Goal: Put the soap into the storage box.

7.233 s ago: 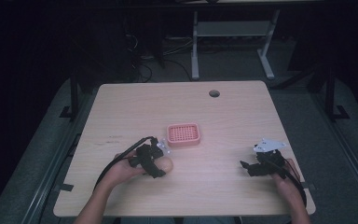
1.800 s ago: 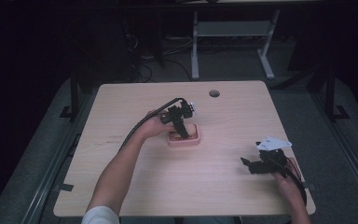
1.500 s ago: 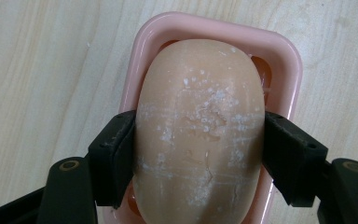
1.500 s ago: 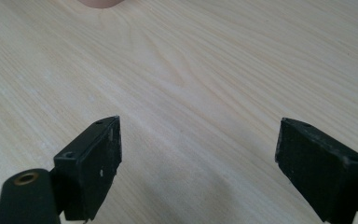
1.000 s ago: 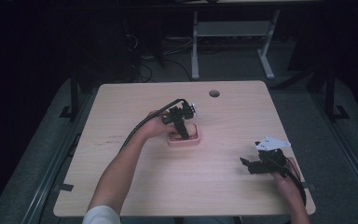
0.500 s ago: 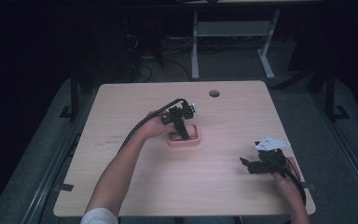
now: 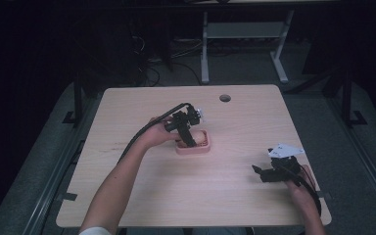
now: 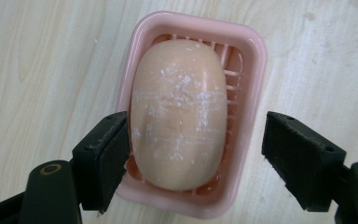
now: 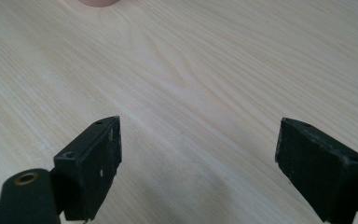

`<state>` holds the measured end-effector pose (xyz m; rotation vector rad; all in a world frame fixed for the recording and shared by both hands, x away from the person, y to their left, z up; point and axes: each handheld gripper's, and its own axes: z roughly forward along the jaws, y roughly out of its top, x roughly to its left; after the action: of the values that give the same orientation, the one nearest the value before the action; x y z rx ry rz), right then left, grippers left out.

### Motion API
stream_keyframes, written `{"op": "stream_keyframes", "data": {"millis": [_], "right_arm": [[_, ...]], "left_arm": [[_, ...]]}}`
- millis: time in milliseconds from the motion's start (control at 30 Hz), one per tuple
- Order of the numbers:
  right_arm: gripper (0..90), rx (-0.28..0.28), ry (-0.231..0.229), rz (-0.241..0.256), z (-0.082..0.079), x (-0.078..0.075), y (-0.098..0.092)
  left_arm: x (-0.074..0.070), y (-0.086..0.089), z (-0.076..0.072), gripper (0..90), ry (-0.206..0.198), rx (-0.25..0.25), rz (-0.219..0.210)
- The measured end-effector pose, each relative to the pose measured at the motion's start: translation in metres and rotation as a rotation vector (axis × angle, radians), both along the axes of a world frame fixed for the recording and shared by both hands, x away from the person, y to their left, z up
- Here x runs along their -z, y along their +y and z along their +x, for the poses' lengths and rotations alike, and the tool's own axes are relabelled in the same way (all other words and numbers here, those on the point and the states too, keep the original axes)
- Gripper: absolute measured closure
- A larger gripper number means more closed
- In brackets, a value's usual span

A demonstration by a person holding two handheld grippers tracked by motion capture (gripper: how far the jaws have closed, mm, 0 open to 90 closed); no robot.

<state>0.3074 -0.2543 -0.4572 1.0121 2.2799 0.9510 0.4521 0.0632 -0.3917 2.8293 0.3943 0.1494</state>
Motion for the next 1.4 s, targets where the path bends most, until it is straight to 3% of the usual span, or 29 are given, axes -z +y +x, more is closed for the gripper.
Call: {"op": "stream_keyframes", "data": {"millis": [533,1400], "right_arm": [[13.9,0.004,-0.008,-0.009,0.001,0.0,0.001],[13.9,0.014,-0.013,-0.015,0.001,-0.001,0.003]], "left_arm": [[-0.008,0.024,-0.018,23.4,-0.011,-0.021,-0.058],[-0.008,0.05,-0.037,23.4,-0.029,-0.059,-0.077]]}}
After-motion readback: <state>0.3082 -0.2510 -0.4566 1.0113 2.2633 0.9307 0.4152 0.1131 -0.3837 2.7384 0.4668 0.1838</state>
